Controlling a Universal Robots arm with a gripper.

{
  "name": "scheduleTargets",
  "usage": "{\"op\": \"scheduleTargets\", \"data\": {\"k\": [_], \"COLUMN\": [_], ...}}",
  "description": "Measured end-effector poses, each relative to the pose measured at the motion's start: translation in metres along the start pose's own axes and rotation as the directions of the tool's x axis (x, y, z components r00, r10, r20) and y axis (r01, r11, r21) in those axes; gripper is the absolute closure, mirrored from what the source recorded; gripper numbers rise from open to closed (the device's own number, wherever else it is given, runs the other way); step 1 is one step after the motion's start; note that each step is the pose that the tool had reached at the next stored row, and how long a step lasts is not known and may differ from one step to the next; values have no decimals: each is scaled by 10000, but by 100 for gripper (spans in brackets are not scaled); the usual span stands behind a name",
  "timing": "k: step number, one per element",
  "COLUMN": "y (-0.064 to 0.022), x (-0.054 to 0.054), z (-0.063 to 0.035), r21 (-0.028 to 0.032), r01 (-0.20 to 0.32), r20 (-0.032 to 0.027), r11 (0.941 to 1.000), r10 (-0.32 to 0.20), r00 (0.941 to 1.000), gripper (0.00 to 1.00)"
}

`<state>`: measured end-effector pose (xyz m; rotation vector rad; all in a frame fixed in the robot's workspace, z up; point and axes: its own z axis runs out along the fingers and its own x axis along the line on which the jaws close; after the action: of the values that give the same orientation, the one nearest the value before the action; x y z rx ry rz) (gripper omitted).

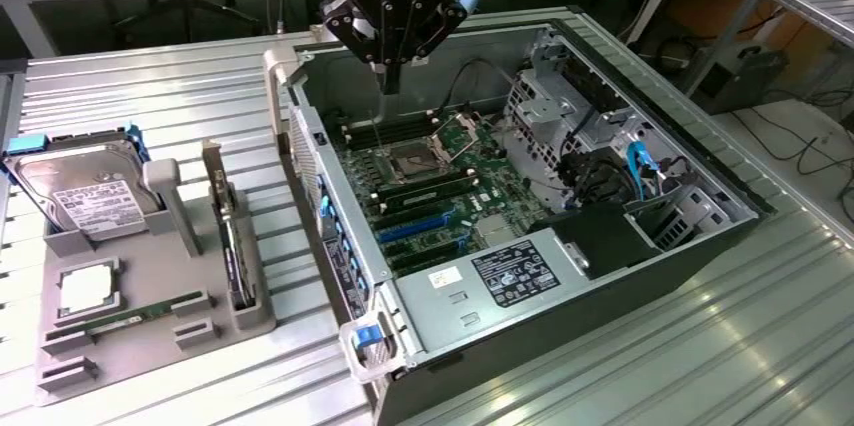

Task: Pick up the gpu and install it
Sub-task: 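Reach for the gpu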

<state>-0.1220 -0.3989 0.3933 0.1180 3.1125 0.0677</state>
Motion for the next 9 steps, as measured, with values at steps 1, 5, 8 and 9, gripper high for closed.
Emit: {"op": "scheduleTargets", "data": {"k": [1, 5, 8, 9], "y": [-3, -58, -121, -136], "x": [4, 100, 222, 253], "z": [-1, -6, -11, -12], "r21": [3, 0, -1, -1], "r01": [0, 1, 0, 0], "r20": [-1, 7, 14, 15], "r11": [10000, 10000, 10000, 10000], "r10": [0, -1, 0, 0], "r00": [10000, 10000, 10000, 10000], "gripper": [89, 89, 89, 89]}}
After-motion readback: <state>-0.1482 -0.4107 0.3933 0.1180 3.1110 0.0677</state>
